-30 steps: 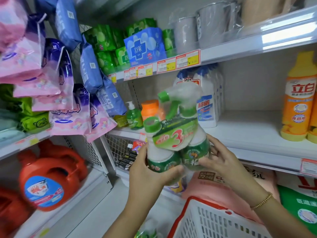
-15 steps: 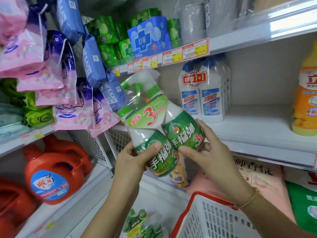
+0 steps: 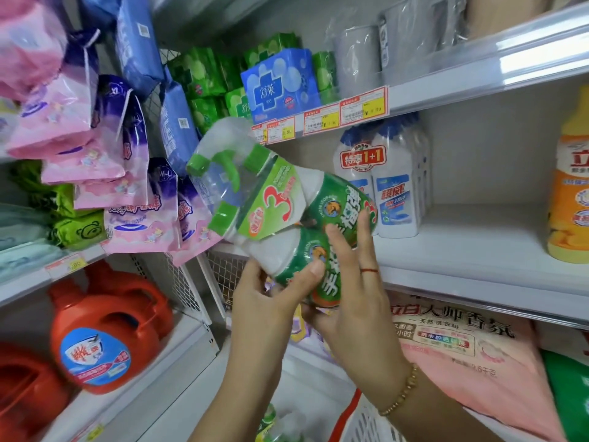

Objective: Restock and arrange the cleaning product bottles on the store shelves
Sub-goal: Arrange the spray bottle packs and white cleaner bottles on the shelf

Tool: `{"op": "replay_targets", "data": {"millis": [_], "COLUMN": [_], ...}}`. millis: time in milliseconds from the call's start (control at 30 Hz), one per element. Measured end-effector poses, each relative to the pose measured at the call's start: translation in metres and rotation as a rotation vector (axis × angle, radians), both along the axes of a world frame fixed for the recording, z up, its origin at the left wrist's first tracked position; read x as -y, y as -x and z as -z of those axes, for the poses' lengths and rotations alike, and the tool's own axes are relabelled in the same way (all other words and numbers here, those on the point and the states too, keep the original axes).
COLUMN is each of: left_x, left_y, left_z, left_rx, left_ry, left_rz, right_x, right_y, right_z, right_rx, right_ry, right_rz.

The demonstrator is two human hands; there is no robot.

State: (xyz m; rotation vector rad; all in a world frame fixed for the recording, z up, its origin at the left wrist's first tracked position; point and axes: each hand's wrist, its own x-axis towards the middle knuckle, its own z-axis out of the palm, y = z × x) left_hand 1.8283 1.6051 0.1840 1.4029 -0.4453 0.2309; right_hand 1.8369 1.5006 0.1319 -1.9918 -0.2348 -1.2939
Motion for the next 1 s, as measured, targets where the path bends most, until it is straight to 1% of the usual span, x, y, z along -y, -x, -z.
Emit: {"op": "replay_targets", "data": {"millis": [67,133,167,233,267,367,400,467,533,567,600,667,700,767,800,833,867,933,1000], "left_x": [0.003,0.004,0.003,0.002,-0.001,-0.012,-0.018,-0.030,-0.037,-0.039,-0.039,-0.036,-0.033,-0.021,-0.015,-0.011,-0.007,-0.007,-0.012], "left_y": [0.005,0.009,0.010,0.006,0.000,-0.026,-0.033,-0.042,-0.043,-0.043,-0.042,-0.043,-0.042,-0.038,-0.033,-0.028,-0.023,-0.016,-0.012], "left_z": [0.001,-0.002,-0.006,-0.010,-0.008,0.004,0.008,0.017,0.021,0.022,0.023,0.024,0.024,0.022,0.021,0.021,0.020,0.016,0.011], "left_rx": [0.037,0.079,0.094,0.092,0.090,0.100,0.069,-0.072,-0.168,-0.184,-0.174,-0.150,-0.142,-0.105,-0.088,-0.080,-0.073,-0.052,-0.023], "left_ry": [-0.025,-0.063,-0.083,-0.118,-0.133,-0.271,-0.302,-0.270,-0.269,-0.280,-0.286,-0.255,-0.232,-0.223,-0.228,-0.230,-0.243,-0.319,-0.395], "left_rz": [0.060,0.116,0.141,0.153,0.136,-0.093,-0.067,0.184,0.379,0.412,0.402,0.267,0.180,0.007,-0.062,-0.115,-0.152,-0.172,-0.053], "right_x": [0.011,0.022,0.029,0.044,0.052,0.070,0.074,0.082,0.087,0.088,0.089,0.088,0.085,0.076,0.071,0.066,0.063,0.062,0.066], "right_y": [-0.001,0.001,0.002,0.000,-0.002,-0.006,-0.006,-0.005,-0.003,-0.002,-0.003,-0.003,-0.003,-0.004,-0.007,-0.009,-0.011,-0.012,-0.010], "right_z": [-0.003,-0.010,-0.013,-0.016,-0.014,0.002,0.008,0.023,0.035,0.037,0.037,0.027,0.019,0.002,-0.002,-0.004,-0.002,0.003,0.011], "right_rx": [0.017,-0.028,-0.076,-0.156,-0.177,-0.321,-0.377,-0.471,-0.531,-0.550,-0.554,-0.529,-0.508,-0.472,-0.456,-0.442,-0.435,-0.448,-0.476], "right_ry": [-0.078,-0.196,-0.303,-0.539,-0.625,-0.787,-0.842,-0.922,-0.909,-0.901,-0.905,-0.929,-0.885,-0.694,-0.609,-0.564,-0.575,-0.742,-0.895], "right_rz": [-0.069,-0.160,-0.261,-0.576,-0.734,-1.045,-1.121,-1.271,-1.387,-1.396,-1.365,-1.192,-1.068,-0.803,-0.726,-0.696,-0.701,-0.771,-0.893]}}
